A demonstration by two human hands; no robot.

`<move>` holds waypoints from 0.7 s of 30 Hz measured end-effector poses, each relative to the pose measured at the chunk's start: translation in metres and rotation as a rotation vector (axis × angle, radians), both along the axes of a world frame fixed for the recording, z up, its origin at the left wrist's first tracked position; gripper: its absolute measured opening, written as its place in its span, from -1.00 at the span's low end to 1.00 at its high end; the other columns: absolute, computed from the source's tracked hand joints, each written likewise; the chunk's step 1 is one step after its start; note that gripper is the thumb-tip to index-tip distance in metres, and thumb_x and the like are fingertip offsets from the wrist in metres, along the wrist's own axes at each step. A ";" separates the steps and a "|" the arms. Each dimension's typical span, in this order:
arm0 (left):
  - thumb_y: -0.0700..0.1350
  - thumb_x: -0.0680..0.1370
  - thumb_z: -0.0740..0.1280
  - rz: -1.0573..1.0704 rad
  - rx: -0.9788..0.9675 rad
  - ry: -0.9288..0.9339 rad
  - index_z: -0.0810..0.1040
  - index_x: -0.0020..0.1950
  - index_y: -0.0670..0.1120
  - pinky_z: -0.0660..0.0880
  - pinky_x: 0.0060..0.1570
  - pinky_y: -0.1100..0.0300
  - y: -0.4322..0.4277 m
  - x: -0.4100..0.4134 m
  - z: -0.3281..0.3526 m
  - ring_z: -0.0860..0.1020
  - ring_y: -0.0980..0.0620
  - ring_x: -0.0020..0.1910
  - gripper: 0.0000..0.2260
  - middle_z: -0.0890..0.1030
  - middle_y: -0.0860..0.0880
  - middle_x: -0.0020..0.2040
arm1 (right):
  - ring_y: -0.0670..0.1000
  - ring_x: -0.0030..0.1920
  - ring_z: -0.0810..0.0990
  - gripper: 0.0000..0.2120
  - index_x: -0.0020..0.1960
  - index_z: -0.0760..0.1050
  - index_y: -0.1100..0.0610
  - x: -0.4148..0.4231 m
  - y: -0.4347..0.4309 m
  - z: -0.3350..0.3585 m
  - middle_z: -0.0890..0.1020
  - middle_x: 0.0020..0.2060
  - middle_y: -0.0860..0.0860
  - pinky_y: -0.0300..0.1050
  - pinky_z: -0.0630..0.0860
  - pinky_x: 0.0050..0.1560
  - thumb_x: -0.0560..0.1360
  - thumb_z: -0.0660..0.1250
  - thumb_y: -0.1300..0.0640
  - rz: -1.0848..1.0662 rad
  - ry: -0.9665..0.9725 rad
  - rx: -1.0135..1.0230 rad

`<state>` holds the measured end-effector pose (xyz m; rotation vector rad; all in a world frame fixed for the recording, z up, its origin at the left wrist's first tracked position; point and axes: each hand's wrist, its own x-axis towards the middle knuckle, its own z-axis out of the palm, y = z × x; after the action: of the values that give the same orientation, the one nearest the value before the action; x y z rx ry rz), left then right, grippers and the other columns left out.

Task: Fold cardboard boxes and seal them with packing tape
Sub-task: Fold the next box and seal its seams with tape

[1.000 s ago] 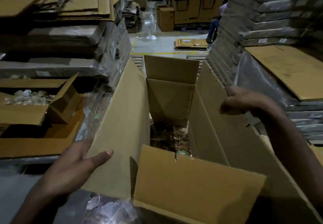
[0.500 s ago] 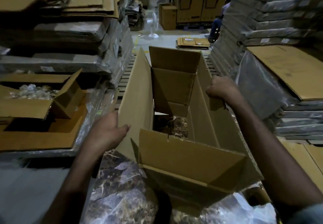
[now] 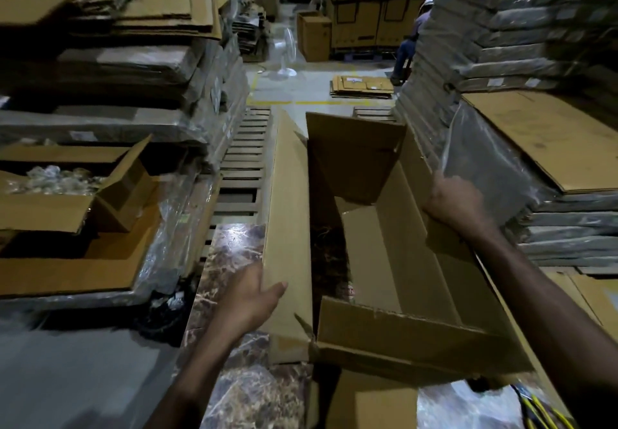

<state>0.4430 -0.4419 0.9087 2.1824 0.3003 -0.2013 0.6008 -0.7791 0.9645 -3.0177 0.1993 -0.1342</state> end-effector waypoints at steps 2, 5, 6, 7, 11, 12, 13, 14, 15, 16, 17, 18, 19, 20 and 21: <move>-0.10 0.62 0.43 0.001 -0.012 0.039 0.58 0.29 -0.02 0.52 -0.05 0.22 0.001 -0.008 -0.011 0.61 0.10 0.01 -0.76 0.64 0.09 0.05 | 0.20 -0.03 0.57 -0.55 0.39 0.35 0.20 -0.002 -0.004 -0.012 0.49 -0.11 0.12 0.06 0.51 -0.10 0.58 0.37 0.08 -0.007 0.044 0.053; -0.11 0.62 0.42 0.000 0.071 0.063 0.52 0.30 0.01 0.46 0.01 0.19 0.007 -0.013 -0.024 0.56 0.02 0.08 -0.74 0.60 0.03 0.12 | 0.28 0.12 0.59 -0.60 0.37 0.38 0.19 -0.002 0.004 -0.039 0.58 0.10 0.24 0.06 0.49 -0.03 0.59 0.35 0.12 -0.005 0.104 0.104; -0.12 0.62 0.43 -0.002 0.050 0.076 0.47 0.29 0.07 0.48 0.02 0.18 0.011 -0.013 -0.026 0.57 0.01 0.09 -0.72 0.60 0.02 0.13 | 0.28 0.12 0.59 -0.62 0.36 0.38 0.19 0.000 0.010 -0.047 0.59 0.12 0.23 0.04 0.48 -0.06 0.59 0.34 0.14 0.005 0.105 0.119; -0.15 0.62 0.43 0.001 0.011 0.101 0.43 0.29 0.11 0.49 0.02 0.17 0.017 -0.012 -0.028 0.58 0.01 0.10 -0.67 0.60 0.03 0.13 | 0.27 0.11 0.60 -0.63 0.35 0.38 0.19 0.002 0.016 -0.053 0.61 0.11 0.23 0.02 0.49 -0.07 0.58 0.34 0.16 0.013 0.104 0.134; -0.22 0.58 0.47 0.015 -0.074 0.185 0.53 0.28 -0.01 0.59 0.04 0.16 0.049 -0.016 -0.042 0.67 -0.02 0.08 -0.69 0.69 0.03 0.06 | 0.25 0.03 0.61 -0.65 0.29 0.39 0.19 0.013 0.028 -0.068 0.63 0.05 0.19 0.13 0.60 0.01 0.54 0.34 0.17 -0.003 0.062 0.149; -0.22 0.57 0.48 0.036 -0.103 0.208 0.55 0.27 -0.05 0.61 0.10 0.09 0.055 -0.017 -0.047 0.68 -0.04 0.08 -0.70 0.71 -0.02 0.08 | 0.26 0.05 0.61 -0.64 0.30 0.39 0.20 0.015 0.028 -0.070 0.62 0.06 0.20 0.11 0.59 0.01 0.54 0.34 0.16 -0.005 0.062 0.144; -0.22 0.56 0.50 0.064 -0.133 0.217 0.57 0.28 -0.06 0.62 0.17 -0.01 0.059 -0.017 -0.053 0.68 -0.06 0.09 -0.69 0.72 -0.06 0.12 | 0.27 0.08 0.60 -0.61 0.32 0.38 0.20 0.016 0.027 -0.071 0.61 0.08 0.20 0.09 0.56 0.02 0.54 0.35 0.14 -0.010 0.064 0.145; -0.22 0.55 0.51 0.098 -0.159 0.217 0.56 0.29 -0.06 0.60 0.22 -0.09 0.061 -0.018 -0.059 0.68 -0.07 0.09 -0.66 0.71 -0.08 0.15 | 0.28 0.11 0.59 -0.59 0.34 0.38 0.19 0.017 0.026 -0.073 0.61 0.10 0.21 0.08 0.53 0.02 0.54 0.37 0.13 -0.013 0.063 0.148; -0.22 0.54 0.52 0.126 -0.169 0.205 0.53 0.32 -0.05 0.59 0.23 -0.11 0.060 -0.019 -0.062 0.67 -0.06 0.09 -0.61 0.71 -0.06 0.15 | 0.28 0.12 0.59 -0.58 0.35 0.39 0.19 0.018 0.025 -0.075 0.61 0.11 0.21 0.08 0.53 0.02 0.53 0.38 0.12 -0.013 0.059 0.152; -0.21 0.53 0.54 0.154 -0.150 0.183 0.47 0.38 -0.01 0.58 0.23 -0.10 0.058 -0.019 -0.065 0.65 -0.07 0.09 -0.53 0.68 -0.02 0.14 | 0.28 0.11 0.59 -0.57 0.34 0.40 0.19 0.018 0.023 -0.077 0.61 0.11 0.21 0.08 0.54 0.02 0.53 0.38 0.11 -0.006 0.046 0.162; -0.18 0.51 0.55 0.177 -0.097 0.153 0.40 0.44 0.04 0.57 0.21 -0.07 0.055 -0.019 -0.066 0.63 -0.09 0.11 -0.43 0.64 0.02 0.14 | 0.27 0.09 0.60 -0.58 0.33 0.41 0.18 0.019 0.021 -0.078 0.61 0.09 0.21 0.10 0.57 0.02 0.52 0.40 0.10 -0.003 0.037 0.175; -0.14 0.49 0.55 0.184 -0.035 0.121 0.32 0.50 0.10 0.55 0.19 -0.05 0.053 -0.020 -0.066 0.60 -0.11 0.13 -0.33 0.60 0.04 0.16 | 0.24 0.07 0.60 -0.59 0.31 0.43 0.17 0.019 0.019 -0.080 0.62 0.08 0.19 0.12 0.59 0.02 0.51 0.41 0.09 0.002 0.025 0.186; -0.10 0.46 0.54 0.182 0.008 0.096 0.24 0.54 0.15 0.54 0.17 -0.04 0.050 -0.020 -0.066 0.59 -0.12 0.16 -0.25 0.57 0.05 0.20 | 0.22 0.05 0.61 -0.60 0.30 0.43 0.16 0.019 0.016 -0.080 0.63 0.06 0.17 0.13 0.60 0.02 0.52 0.42 0.08 0.011 0.008 0.197; -0.08 0.44 0.53 0.179 0.019 0.069 0.17 0.58 0.19 0.53 0.15 -0.03 0.048 -0.020 -0.066 0.58 -0.14 0.18 -0.18 0.55 0.06 0.26 | 0.19 0.01 0.62 -0.61 0.30 0.43 0.15 0.018 0.013 -0.080 0.63 0.04 0.15 0.15 0.62 0.02 0.53 0.41 0.06 0.031 -0.024 0.213; -0.09 0.44 0.52 0.184 0.025 0.053 0.11 0.60 0.22 0.53 0.12 -0.02 0.046 -0.020 -0.068 0.58 -0.16 0.20 -0.13 0.53 0.08 0.30 | 0.15 -0.03 0.63 -0.61 0.32 0.42 0.12 0.016 0.008 -0.081 0.64 0.03 0.13 0.15 0.63 0.00 0.55 0.39 0.03 0.054 -0.065 0.225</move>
<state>0.4231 -0.3958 0.8412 2.1621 0.5333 -0.1536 0.6170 -0.7712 0.8833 -2.7869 0.1180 -0.1912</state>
